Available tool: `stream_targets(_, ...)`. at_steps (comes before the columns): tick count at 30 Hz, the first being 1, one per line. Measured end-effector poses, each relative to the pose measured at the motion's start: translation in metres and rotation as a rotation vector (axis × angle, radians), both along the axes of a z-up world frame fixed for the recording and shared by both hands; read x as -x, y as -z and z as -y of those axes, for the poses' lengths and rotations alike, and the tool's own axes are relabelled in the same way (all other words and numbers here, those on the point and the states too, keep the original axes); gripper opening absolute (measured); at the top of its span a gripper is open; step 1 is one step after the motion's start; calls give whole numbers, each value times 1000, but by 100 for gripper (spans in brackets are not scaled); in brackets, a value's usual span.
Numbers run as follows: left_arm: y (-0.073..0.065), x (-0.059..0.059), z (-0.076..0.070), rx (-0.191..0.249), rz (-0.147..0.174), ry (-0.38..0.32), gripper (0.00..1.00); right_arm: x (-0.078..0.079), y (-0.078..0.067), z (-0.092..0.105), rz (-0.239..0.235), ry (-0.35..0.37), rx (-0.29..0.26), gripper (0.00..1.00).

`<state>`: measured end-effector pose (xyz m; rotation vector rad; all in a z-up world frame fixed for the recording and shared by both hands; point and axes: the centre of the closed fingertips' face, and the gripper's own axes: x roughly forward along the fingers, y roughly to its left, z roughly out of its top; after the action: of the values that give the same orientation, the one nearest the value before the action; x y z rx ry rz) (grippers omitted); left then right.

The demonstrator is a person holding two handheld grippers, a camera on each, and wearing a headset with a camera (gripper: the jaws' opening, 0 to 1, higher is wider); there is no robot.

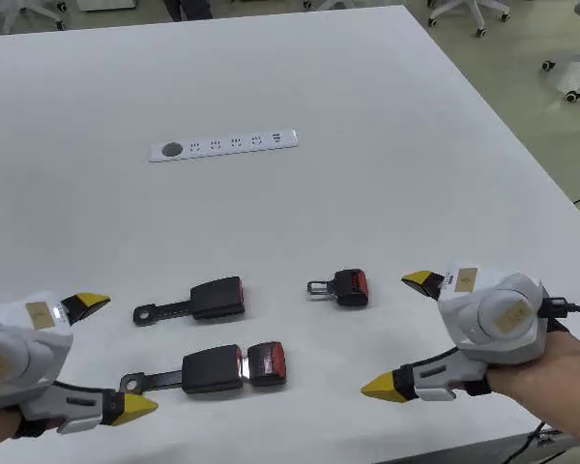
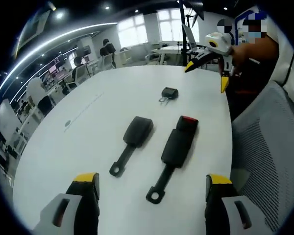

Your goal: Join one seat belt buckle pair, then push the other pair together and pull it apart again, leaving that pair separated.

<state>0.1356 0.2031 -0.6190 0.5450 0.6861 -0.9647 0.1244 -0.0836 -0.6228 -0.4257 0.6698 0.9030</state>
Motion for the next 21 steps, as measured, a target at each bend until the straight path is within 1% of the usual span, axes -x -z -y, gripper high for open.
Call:
stream_targets(1,1,2,-3,0,5,-10,94,1,-1,2,-2,10,-1,98)
stream_targets(2,5,4,-10,6,-1,-31,95,-1,0,5,-3,28,-10,100)
stream_targets(3,8,7,-15,5,-15,-60,97,0,-2,5,-2,31,-12,99)
stream_targets(4,10,9,-21,-1,-16,-73,100,3,-8,5,2,35,-12,100)
stream_targets(7,8,16,-28,6,-14,-86,100,4,-8,8,17,47,-10,100)
stream_targets(10,4,18,-27,24,-11,-102,100,5,-7,10,14,68,-16,100)
stream_targets(11,3,18,-25,28,-9,-105,100,7,-6,9,11,74,-17,100)
stream_targets(15,6,22,-22,26,-9,-98,100,12,-8,5,7,96,-29,100)
stream_targets(17,8,24,-22,21,-8,-89,100,12,-7,5,16,113,-32,100)
stream_targets(19,13,27,-22,12,-11,-82,100,13,-3,7,23,111,-20,100)
stream_targets(21,12,28,-21,5,-8,-80,100,16,2,12,17,114,9,100)
